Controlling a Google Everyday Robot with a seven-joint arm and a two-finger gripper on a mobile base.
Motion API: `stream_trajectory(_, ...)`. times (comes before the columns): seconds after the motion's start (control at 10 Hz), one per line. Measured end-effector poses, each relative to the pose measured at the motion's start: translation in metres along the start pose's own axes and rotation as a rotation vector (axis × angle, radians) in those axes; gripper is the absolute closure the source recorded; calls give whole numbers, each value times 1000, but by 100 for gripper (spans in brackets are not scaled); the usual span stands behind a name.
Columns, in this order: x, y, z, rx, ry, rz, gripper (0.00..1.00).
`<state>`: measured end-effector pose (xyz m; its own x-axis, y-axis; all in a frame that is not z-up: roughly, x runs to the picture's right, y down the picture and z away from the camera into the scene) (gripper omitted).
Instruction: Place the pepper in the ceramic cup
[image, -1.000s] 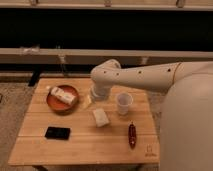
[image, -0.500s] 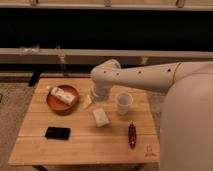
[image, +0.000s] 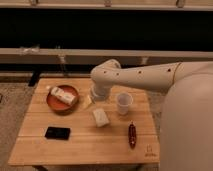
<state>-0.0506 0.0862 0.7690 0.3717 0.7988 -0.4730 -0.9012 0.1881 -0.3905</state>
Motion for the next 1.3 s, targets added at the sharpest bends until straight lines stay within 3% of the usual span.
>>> stream_trajectory(0.3,-1,0,0,0,-1,1,20)
stream_trajectory(0.7,0,-19,-7,22,24,30,20)
stream_trajectory(0.9,25,-23,-15,28,30,76,20)
stream_trajectory(1.3,108,-13,-33,2,36,197,20)
